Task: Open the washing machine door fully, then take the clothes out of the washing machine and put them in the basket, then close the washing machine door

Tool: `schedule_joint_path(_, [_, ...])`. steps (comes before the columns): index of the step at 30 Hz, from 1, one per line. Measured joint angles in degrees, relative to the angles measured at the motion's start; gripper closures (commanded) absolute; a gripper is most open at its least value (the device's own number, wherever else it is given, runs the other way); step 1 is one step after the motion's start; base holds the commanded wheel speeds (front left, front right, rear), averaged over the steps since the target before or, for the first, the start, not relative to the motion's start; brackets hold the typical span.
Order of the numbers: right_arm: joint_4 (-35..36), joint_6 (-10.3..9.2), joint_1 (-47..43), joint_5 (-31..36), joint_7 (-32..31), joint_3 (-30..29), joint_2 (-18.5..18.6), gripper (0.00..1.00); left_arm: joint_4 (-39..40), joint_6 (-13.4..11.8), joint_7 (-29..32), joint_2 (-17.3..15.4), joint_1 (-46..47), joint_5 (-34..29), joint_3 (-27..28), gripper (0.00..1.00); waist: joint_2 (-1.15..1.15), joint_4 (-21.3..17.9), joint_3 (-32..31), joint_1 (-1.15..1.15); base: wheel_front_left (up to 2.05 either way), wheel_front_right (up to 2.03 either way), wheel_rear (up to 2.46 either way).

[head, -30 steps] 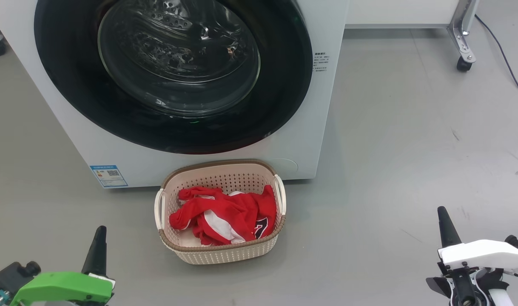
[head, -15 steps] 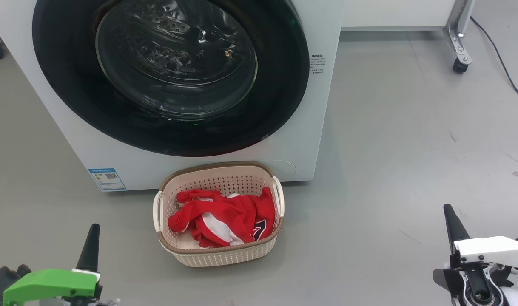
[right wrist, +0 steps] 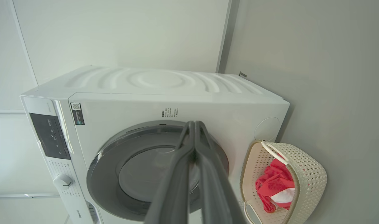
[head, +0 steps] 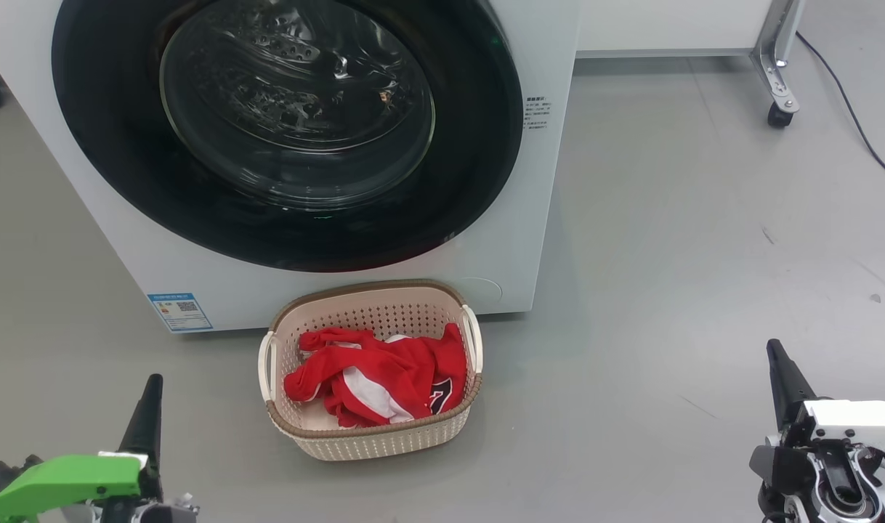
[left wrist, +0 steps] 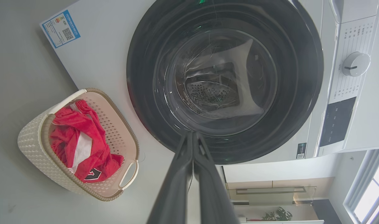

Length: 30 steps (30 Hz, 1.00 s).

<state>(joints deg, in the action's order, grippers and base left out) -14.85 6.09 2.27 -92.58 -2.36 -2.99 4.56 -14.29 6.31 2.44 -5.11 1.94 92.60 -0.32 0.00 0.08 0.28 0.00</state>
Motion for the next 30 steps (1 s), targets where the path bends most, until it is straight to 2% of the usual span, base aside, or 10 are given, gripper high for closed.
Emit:
schedule_joint_path(4, [-0.3,0.4,0.6,-2.5,-0.5,-0.5,0.0,1.0,-0.3,0.1,0.4,0.0,0.5,2.7,0.3,1.0,0.0,-0.1,-0.1,0.0,0.0,0.0,0.0])
schedule_joint_path(30, [-0.7,0.43,0.8,-2.5,-0.6,-0.6,0.0,1.0,-1.1,0.5,0.5,0.1,0.7,2.7,0.4,1.0,0.0,-0.1,-0.1,0.0,0.0,0.0,0.0])
